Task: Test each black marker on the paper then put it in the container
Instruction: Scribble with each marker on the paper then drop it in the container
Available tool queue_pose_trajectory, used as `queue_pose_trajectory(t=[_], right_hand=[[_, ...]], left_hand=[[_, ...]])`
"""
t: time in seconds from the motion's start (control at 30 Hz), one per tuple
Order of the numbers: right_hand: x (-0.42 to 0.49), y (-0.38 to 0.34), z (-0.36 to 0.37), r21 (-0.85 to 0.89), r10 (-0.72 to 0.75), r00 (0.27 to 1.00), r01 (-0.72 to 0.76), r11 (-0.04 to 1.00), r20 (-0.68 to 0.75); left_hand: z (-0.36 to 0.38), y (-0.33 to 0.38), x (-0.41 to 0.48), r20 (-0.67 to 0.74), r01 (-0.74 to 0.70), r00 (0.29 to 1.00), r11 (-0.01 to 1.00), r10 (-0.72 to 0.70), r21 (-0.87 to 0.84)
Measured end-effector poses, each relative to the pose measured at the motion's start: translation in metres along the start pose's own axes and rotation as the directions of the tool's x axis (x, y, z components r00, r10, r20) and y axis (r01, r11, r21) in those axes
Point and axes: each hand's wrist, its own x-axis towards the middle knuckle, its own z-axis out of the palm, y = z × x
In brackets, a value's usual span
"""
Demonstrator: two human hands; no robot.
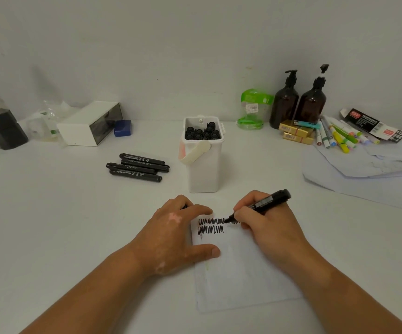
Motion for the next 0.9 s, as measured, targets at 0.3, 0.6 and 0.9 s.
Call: queue_pose_trajectory(t=[0.3,0.6,0.9], right_hand=[[0.003,-0.006,-0.011,0.442,0.069,0.998,-0.062,0.895,0.001],[0.002,-0.012,-0.016,0.634,0.078,0.991,-0.128,0.763,0.106],[-0.003,-0.016,-0.017,0.651,0.005,0.999,-0.029,0.758,0.039]], left_hand=[[-0.017,-0.006,0.002,-0.243,0.001,0.953,0.807,-0.178,-0.590],[-0.018,-0.004,0.006,-0.187,0.023,0.929,0.552,-0.321,-0.834],[-0.015,-0.002,0.004,-0.148,-0.005,0.977,0.675,-0.154,-0.738]])
